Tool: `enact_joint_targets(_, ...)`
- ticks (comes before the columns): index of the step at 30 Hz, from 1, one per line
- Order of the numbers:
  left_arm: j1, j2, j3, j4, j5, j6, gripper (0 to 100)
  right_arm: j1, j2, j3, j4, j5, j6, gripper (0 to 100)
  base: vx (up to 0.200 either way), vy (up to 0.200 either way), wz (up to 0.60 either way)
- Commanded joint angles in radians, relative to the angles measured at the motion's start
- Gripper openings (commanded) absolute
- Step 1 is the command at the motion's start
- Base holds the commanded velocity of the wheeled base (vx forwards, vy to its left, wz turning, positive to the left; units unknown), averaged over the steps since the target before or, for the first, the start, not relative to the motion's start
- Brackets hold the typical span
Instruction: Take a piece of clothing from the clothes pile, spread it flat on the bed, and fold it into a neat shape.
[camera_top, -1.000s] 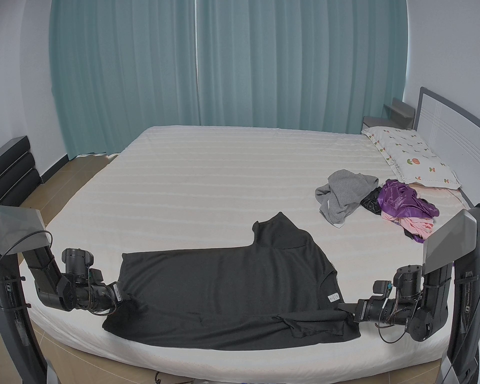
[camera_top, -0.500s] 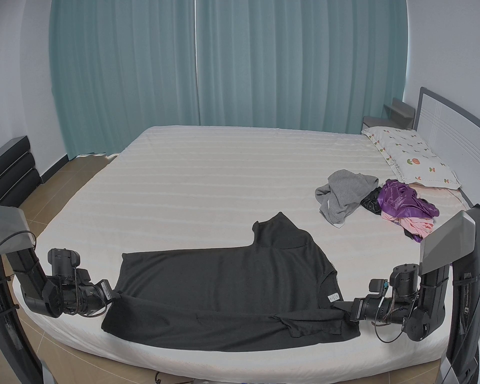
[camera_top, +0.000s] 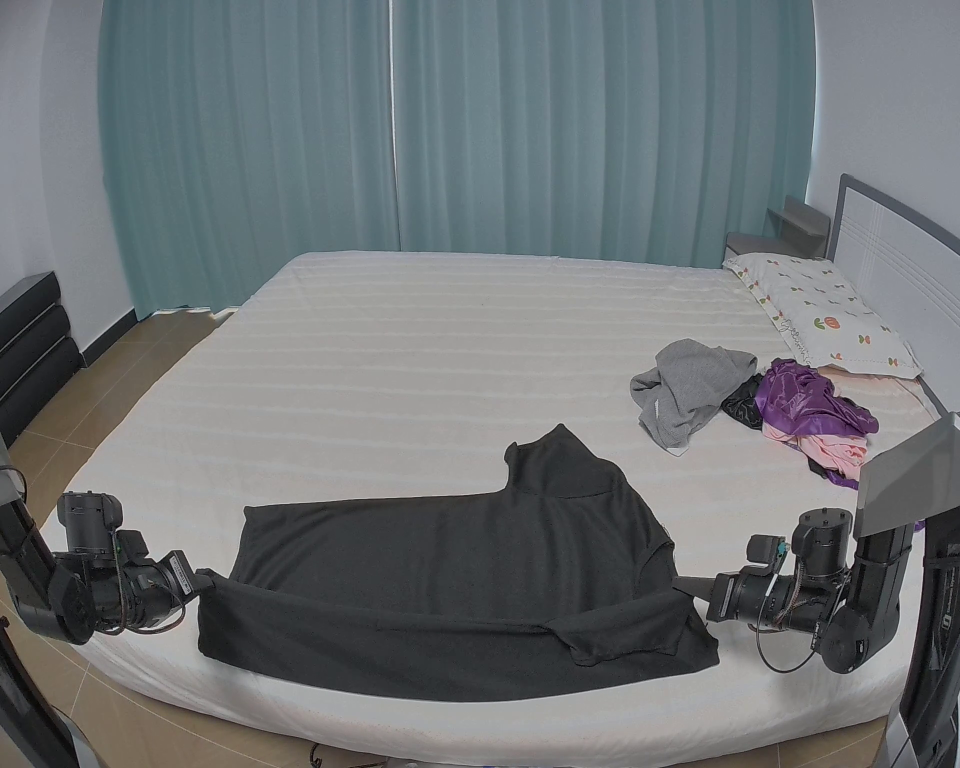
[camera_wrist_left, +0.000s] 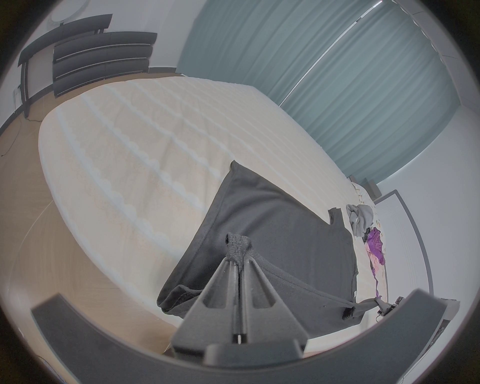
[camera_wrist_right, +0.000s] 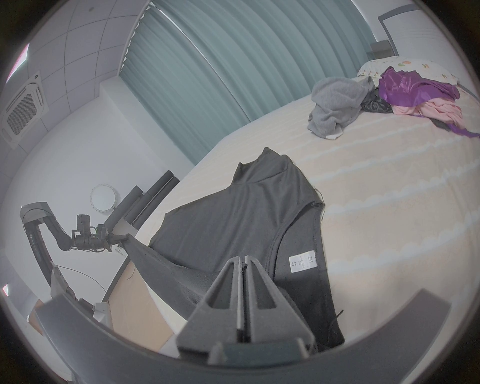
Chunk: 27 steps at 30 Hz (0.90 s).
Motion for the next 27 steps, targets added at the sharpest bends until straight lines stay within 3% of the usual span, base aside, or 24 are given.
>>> enact_joint_targets(1,0.000,-0.048,0.011,0.000,0.000,-0.001,0,-0.004,-0.040,0.006,-0.014,0.001,0.001,0,0.000,0.000,0.00)
enact_joint_targets(14,-0.004,0.090,-0.010,-0.004,-0.002,0.004,0,-0.008,0.003,-0.053,-0.004,-0.004,0.001,0,0.000,0.000,0.00)
enact_joint_targets(19,-0.007,0.167,-0.050,-0.004,0.000,0.006,0,-0.005,0.006,-0.100,0.085,-0.007,0.001,0,0.000,0.000,0.00)
enact_joint_targets(27,-0.021,0.217,-0.082,-0.006,0.001,0.006,0,-0.007,0.080,-0.169,0.098,-0.030,-0.001,0,0.000,0.000,0.00)
